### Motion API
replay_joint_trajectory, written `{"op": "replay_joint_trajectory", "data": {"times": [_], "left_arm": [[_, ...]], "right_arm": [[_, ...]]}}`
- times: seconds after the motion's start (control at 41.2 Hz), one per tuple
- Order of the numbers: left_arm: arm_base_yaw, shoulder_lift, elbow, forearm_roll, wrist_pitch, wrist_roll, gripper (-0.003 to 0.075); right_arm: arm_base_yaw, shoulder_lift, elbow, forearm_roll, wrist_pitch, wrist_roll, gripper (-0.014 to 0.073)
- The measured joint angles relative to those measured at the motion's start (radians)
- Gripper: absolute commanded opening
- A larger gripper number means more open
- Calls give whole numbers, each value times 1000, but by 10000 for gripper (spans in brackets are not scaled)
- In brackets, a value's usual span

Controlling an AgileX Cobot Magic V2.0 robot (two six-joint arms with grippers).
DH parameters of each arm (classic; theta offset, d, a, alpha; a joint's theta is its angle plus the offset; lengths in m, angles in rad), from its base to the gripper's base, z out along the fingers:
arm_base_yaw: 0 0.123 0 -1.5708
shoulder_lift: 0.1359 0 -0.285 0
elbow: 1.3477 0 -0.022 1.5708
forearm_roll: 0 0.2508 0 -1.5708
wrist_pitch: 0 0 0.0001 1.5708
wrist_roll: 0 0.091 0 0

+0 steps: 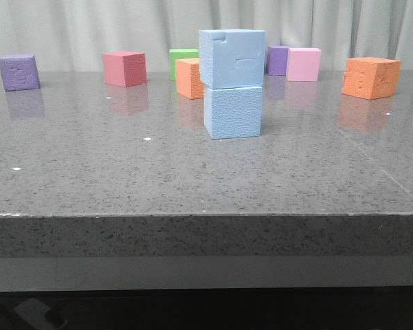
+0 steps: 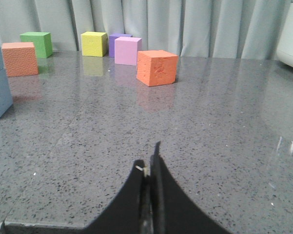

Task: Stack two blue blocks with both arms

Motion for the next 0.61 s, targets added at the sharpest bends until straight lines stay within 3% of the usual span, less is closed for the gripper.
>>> {"op": "replay_joint_trajectory", "data": {"times": [0.607], "left_arm": [[0, 0, 0, 0, 0, 0, -20]], "right_arm": [[-18, 0, 0, -4, -4, 2, -122]]}}
